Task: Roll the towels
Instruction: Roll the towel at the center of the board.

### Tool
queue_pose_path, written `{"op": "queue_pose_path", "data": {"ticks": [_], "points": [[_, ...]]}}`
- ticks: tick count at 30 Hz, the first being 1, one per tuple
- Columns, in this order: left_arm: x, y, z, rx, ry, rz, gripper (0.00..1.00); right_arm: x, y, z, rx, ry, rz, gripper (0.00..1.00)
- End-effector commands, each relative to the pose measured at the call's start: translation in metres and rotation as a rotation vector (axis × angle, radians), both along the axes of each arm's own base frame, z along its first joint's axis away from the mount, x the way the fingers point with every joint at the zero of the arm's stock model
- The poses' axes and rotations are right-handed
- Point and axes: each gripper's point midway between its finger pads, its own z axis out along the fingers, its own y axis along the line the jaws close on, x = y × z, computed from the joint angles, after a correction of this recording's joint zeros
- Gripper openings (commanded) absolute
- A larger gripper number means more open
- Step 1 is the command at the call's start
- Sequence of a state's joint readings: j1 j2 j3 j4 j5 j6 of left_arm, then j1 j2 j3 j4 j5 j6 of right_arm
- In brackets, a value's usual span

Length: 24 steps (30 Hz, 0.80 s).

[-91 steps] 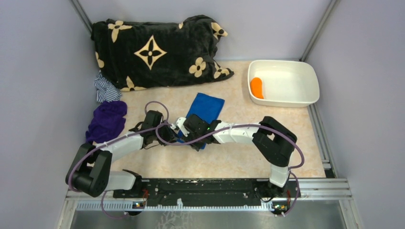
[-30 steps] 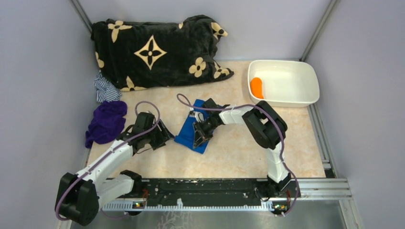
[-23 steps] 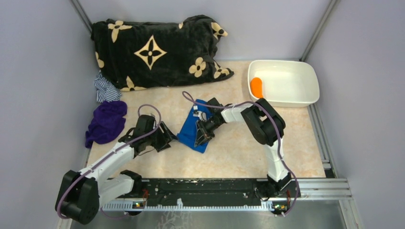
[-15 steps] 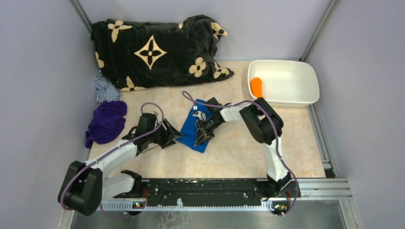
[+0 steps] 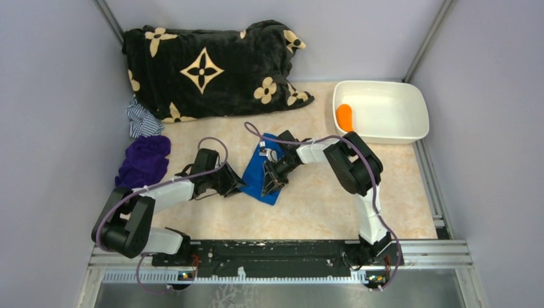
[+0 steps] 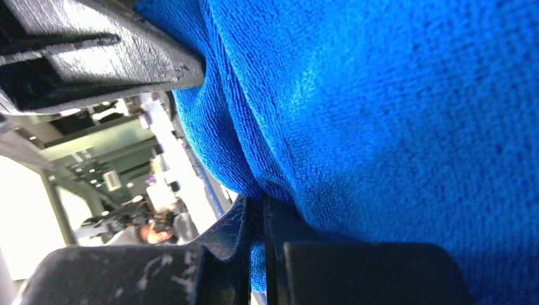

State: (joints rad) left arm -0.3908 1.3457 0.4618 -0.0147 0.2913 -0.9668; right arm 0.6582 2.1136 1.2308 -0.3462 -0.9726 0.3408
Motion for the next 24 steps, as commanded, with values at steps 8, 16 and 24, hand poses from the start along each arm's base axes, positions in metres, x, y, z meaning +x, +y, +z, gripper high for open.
{"op": "queue_pose_path", "data": {"ticks": [8,16,24], "points": [[-0.010,0.024,-0.038,0.204,0.097,-0.056,0.38,0.023,-0.014,0.051,-0.071,-0.596,0.031,0.33],[-0.009,0.024,-0.038,0.213,0.106,-0.065,0.37,0.022,-0.008,0.081,-0.173,-1.027,0.069,0.50],[-0.010,0.025,-0.038,0.216,0.109,-0.068,0.37,0.004,0.002,0.052,-0.271,-1.172,0.171,0.52]]}}
